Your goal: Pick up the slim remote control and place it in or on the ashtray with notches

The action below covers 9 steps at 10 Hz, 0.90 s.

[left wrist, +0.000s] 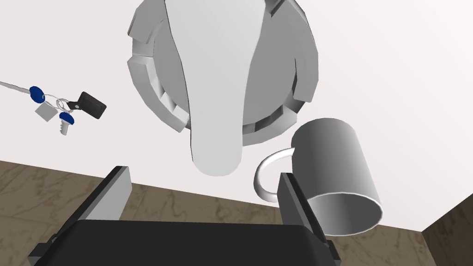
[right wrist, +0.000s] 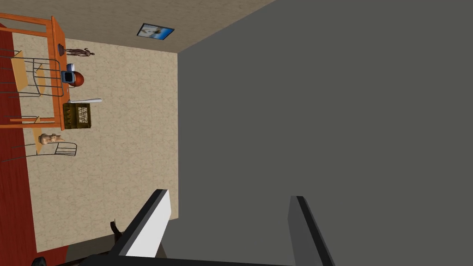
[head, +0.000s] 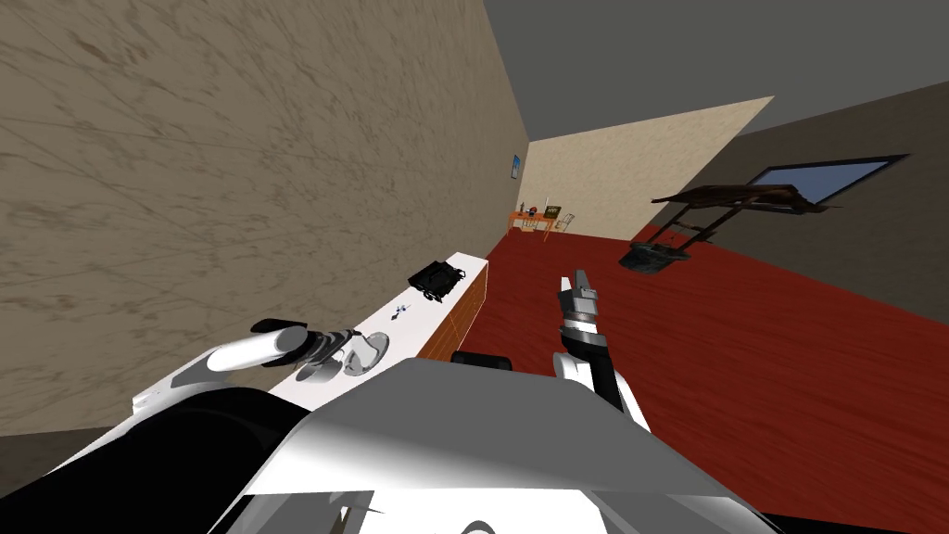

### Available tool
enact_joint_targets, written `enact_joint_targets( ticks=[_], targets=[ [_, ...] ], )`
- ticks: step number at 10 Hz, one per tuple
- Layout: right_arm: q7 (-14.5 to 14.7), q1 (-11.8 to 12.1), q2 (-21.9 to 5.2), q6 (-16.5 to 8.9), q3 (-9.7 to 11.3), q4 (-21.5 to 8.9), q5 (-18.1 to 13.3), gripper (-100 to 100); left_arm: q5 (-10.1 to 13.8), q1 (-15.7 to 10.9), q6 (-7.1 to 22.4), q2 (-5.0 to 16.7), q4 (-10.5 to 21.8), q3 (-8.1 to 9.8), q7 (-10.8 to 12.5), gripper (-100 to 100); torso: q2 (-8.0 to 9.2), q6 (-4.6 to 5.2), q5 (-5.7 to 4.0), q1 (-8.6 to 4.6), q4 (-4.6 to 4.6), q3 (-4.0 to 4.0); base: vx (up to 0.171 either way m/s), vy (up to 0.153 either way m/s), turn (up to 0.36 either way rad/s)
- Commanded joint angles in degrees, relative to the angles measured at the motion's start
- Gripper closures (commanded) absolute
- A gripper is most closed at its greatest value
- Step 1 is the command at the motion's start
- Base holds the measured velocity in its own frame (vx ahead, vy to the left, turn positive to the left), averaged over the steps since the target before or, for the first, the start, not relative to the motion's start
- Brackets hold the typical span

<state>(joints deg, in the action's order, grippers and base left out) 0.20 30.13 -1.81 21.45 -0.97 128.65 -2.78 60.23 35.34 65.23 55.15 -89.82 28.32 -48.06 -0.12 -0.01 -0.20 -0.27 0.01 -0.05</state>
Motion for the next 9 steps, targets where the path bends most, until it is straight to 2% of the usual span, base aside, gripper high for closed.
enact_joint_targets(
  ticks=[1, 2, 3, 4, 9],
  targets=[
    [0.0, 0.0, 0.0, 0.0, 0.0, 0.0, 0.0, 0, 1.71, 0.85, 1.92, 1.5, -1.43, 1.67, -0.14, -100, 0.0, 0.0, 0.0, 0.0, 0.0, 0.0, 0.032, -0.009, 0.084],
    [0.0, 0.0, 0.0, 0.0, 0.0, 0.0, 0.0, 0, 2.25, 1.13, 2.49, 1.98, -1.88, 2.21, -0.17, -100, -0.03, 0.0, 0.01, 0.01, -0.01, -0.02, 0.028, -0.011, 0.076],
    [0.0, 0.0, 0.0, 0.0, 0.0, 0.0, 0.0, 0, 1.82, 0.65, 2.0, 1.73, -1.27, 1.66, -0.19, -100, -0.02, 0.0, 0.01, 0.0, -0.01, -0.01, 0.011, -0.006, 0.015],
    [0.0, -0.01, 0.0, 0.0, 0.0, 0.0, 0.0, 0, 1.89, 0.71, 2.2, 1.78, -1.4, 1.77, -0.14, 0, 0.03, 0.02, 0.02, 0.02, 0.0, 0.01, 0.0, 0.0, 0.0],
    [0.0, -0.01, 0.0, 0.0, 0.0, 0.0, 0.0, 0, 1.88, 0.7, 2.18, 1.78, -1.39, 1.76, -0.15, 0, 0.08, 0.01, 0.03, 0.06, 0.02, 0.05, 0.0, 0.0, 0.0]
  ],
)
